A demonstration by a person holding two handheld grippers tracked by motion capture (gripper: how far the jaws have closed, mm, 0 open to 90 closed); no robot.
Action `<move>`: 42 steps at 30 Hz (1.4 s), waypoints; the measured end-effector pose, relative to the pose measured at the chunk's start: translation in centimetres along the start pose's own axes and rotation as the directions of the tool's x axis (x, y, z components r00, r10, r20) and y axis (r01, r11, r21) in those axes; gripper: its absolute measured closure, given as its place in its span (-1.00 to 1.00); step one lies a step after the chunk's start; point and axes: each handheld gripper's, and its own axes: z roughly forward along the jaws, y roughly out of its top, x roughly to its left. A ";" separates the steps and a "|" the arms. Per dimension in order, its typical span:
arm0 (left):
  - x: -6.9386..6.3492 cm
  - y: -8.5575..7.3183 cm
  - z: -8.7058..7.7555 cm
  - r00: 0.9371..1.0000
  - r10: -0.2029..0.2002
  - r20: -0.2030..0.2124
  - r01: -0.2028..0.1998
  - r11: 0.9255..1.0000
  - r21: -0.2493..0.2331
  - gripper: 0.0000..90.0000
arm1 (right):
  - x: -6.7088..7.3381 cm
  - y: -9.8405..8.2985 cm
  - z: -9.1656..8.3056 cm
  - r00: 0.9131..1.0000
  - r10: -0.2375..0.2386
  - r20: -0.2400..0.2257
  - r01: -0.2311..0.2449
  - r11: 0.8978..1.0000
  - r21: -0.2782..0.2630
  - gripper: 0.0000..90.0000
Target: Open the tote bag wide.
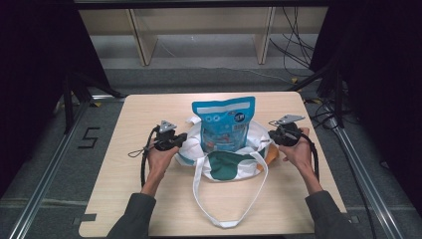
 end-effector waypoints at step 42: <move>-7.4 -3.6 0.1 0.966 0.240 0.094 -0.252 0.956 0.153 0.76 | 7.1 -3.1 -1.9 0.958 -0.118 -0.261 0.144 0.986 0.084 0.97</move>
